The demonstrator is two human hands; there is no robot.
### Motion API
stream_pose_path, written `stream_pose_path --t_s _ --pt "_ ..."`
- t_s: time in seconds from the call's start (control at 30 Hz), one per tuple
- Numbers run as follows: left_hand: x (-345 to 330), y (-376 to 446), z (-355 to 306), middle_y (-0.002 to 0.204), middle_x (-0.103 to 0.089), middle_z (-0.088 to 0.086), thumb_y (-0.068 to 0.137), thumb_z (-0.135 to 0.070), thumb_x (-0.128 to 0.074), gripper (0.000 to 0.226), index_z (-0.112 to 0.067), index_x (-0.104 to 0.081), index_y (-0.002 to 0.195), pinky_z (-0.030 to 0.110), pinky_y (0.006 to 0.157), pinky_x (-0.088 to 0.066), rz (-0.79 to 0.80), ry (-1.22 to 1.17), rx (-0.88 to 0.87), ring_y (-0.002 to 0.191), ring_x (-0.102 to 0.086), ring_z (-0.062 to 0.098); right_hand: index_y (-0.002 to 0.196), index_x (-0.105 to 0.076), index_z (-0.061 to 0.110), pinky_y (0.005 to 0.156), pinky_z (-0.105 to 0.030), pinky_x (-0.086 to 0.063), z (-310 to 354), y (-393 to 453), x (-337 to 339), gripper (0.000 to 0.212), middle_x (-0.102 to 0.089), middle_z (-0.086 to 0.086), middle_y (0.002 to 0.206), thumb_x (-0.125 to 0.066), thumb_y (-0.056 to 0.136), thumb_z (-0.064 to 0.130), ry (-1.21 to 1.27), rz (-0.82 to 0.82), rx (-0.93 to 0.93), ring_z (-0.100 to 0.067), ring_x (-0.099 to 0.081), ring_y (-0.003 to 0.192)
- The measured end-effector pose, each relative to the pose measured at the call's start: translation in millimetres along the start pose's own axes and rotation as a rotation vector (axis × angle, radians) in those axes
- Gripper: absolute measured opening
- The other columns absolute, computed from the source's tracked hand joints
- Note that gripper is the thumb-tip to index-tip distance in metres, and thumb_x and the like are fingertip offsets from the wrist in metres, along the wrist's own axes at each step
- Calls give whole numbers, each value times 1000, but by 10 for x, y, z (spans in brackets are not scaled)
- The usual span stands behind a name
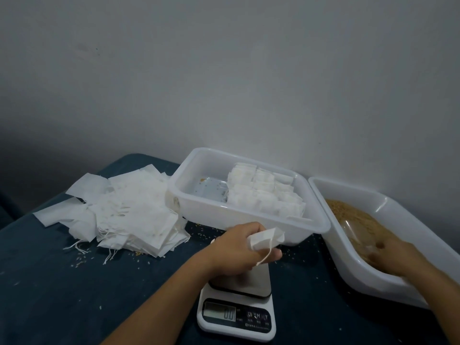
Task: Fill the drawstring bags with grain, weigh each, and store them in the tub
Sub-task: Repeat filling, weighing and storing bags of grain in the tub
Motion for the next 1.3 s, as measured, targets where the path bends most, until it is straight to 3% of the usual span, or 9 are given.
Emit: stream_pose_path --t_s 0.13,0.3,0.4,0.53,0.67,0.8,1.03,1.2,1.3 --pt "-46 16 34 68 -60 -26 79 -50 -81 30 -33 -57 85 22 60 -43 -21 88 46 62 -53 0 99 -70 20 66 -22 -44 -4 28 -13 26 -66 8 91 -60 101 44 -38 -1 43 -9 -62 83" --pt "-92 7 37 71 -63 -29 83 -47 -80 29 -32 -56 86 8 49 -39 -49 95 40 58 -54 -7 121 -66 30 74 -17 -44 -118 91 22 29 -58 13 99 -42 110 43 -220 92 95 -3 -57 87" --pt "-94 11 43 70 -63 -28 84 -47 -79 28 -31 -56 86 9 47 -39 -60 82 42 55 -54 -5 118 -66 20 74 -17 -45 -289 154 167 39 -60 10 98 -36 112 43 -158 50 15 -6 -60 86" --pt "-85 13 50 68 -62 -27 86 -44 -79 27 -33 -55 83 11 49 -39 -65 76 33 56 -53 -4 83 -67 3 51 -24 -44 -659 302 364 46 -62 1 61 -55 106 40 24 110 -126 -16 -54 48" --pt "-90 15 55 68 -62 -27 87 -43 -79 26 -33 -54 83 11 49 -39 -69 89 34 55 -53 -4 88 -74 -13 66 -35 -45 -851 359 512 40 -65 -17 65 -75 83 27 132 186 -45 -30 -52 63" --pt "-97 27 64 67 -62 -26 87 -42 -79 26 -31 -55 85 12 49 -41 -59 96 35 55 -54 -3 65 -75 10 52 -27 -37 -535 110 632 38 -64 -5 61 -69 92 37 223 281 -57 -21 -45 54" --pt "-69 29 84 68 -64 -29 89 -38 -76 25 -27 -54 87 13 53 -42 -45 94 45 58 -58 -8 69 -77 15 52 -25 -42 103 201 314 42 -67 12 50 -64 102 37 416 136 20 -15 -57 56" --pt "-85 2 82 79 -65 -23 82 -49 -77 30 -30 -54 86 18 58 -49 -78 138 71 61 -60 -3 78 -80 11 70 -36 -61 355 480 133 43 -78 -8 76 -61 104 39 463 108 -21 -28 -72 69" --pt "-88 2 92 83 -66 -16 80 -52 -77 32 -30 -54 87 25 63 -52 -89 159 76 62 -60 -1 77 -79 4 61 -36 -56 442 640 83 44 -77 -15 75 -64 102 37 472 75 -26 -26 -64 55"
Point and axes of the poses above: each hand's wrist, its own y-axis towards the middle knuckle, its own x-axis out of the back of the hand, z = x × y, the point moved 1 cm from there along y, towards the middle knuckle
